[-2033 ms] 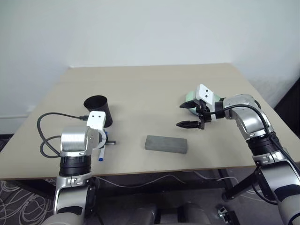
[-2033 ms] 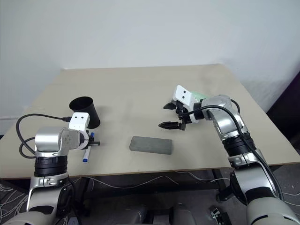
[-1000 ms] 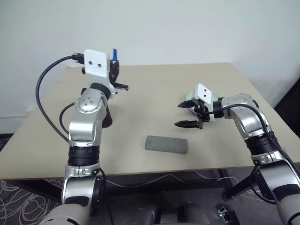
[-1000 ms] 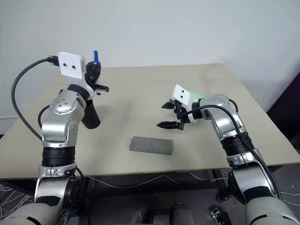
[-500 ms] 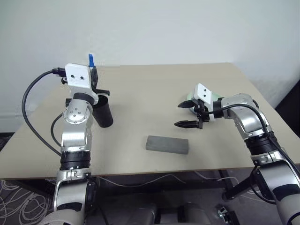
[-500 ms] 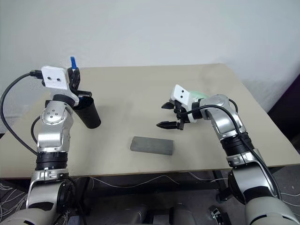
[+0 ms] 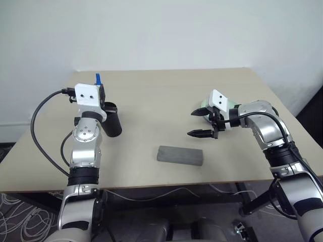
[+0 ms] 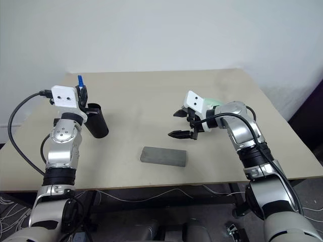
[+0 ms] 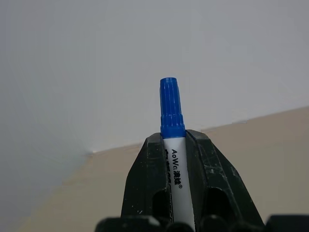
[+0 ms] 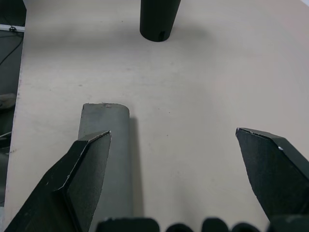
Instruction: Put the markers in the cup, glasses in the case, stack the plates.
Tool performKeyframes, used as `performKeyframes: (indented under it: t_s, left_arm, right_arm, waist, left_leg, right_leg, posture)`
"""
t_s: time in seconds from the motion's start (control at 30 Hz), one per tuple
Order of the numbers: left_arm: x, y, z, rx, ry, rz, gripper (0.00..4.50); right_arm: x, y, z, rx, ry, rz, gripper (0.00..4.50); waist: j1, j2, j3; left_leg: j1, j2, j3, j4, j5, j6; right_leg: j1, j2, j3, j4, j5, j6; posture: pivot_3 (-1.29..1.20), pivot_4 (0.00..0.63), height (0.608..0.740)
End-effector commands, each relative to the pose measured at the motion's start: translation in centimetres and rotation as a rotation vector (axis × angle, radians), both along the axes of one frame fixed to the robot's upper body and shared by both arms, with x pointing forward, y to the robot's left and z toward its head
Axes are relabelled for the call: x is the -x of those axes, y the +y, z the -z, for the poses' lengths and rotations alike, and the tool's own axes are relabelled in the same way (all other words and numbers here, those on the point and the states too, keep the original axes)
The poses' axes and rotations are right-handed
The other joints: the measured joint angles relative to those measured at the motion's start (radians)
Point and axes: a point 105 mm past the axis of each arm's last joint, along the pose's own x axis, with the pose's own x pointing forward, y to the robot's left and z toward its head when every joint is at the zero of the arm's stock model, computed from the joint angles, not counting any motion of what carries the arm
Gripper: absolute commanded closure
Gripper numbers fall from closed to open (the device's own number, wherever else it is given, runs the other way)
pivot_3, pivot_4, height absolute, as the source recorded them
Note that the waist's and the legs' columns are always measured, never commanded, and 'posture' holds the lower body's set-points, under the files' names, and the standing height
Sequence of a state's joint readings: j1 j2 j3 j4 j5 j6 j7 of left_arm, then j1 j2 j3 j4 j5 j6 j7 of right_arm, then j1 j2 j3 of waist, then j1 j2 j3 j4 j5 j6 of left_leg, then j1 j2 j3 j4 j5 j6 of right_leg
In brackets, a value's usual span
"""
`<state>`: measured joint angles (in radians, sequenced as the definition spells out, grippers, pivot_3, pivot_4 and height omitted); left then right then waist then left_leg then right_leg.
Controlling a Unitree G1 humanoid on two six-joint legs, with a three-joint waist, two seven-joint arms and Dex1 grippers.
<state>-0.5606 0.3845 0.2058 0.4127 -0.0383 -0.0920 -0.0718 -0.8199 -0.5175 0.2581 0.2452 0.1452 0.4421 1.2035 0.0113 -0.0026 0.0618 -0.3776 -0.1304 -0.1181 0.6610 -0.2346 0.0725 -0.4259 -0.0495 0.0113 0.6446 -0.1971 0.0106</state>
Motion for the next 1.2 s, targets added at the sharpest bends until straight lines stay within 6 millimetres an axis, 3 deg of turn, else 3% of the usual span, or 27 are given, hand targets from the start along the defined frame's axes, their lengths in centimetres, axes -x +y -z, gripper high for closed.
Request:
performKeyframes:
  t_s: [0.03, 0.37, 0.8, 1.07, 1.2]
  left_arm:
    - [0.1, -0.2, -1.0, -0.025, -0.058, -0.004, 4.36]
    - [0.1, -0.1, -0.5, 0.005, -0.05, 0.0, 4.36]
    - [0.1, -0.1, -0.5, 0.027, -0.023, 0.033, 0.03]
    - [1.4, -1.1, -1.5, 0.065, 0.045, 0.263, 0.03]
    - [3.3, 0.9, -2.2, 0.078, 0.077, 0.346, 0.03]
  right_arm:
    - [0.2, 0.4, -1.8, -0.021, -0.055, -0.025, 0.0]
    - [0.3, 0.4, -1.7, -0.02, -0.05, -0.023, 0.0]
    - [0.2, 0.4, -1.5, -0.024, -0.044, -0.016, 0.0]
    - [0.2, 0.2, -1.4, -0.036, -0.039, 0.007, 0.0]
    - [0.1, -0.4, -1.4, -0.053, -0.035, 0.047, 0.0]
  waist:
    - [0.0, 0.0, 0.0]
    - [0.0, 0.0, 0.0]
    - [0.0, 0.0, 0.0]
    - [-0.002, 0.0, 0.0]
    - [-0.008, 0.0, 0.0]
  left_leg:
    - [0.0, 0.0, 0.0, 0.0, 0.0, 0.0]
    - [0.0, 0.0, 0.0, 0.0, 0.0, 0.0]
    - [0.0, 0.0, 0.0, 0.0, 0.0, 0.0]
    - [0.0, 0.0, 0.0, 0.0, 0.0, 0.0]
    - [0.0, 0.001, 0.0, -0.001, 0.0, 0.0]
  right_leg:
    - [0.0, 0.0, 0.0, 0.0, 0.0, 0.0]
    - [0.0, 0.0, 0.0, 0.0, 0.0, 0.0]
    - [0.0, 0.0, 0.0, 0.0, 0.0, 0.0]
    - [0.0, 0.0, 0.0, 0.0, 0.0, 0.0]
    - [-0.001, 0.001, 0.0, 0.0, 0.0, 0.0]
  posture:
    - [0.0, 0.0, 0.74]
    - [0.0, 0.0, 0.74]
    - [0.0, 0.0, 0.74]
    - [0.0, 0.0, 0.74]
    - [0.0, 0.0, 0.74]
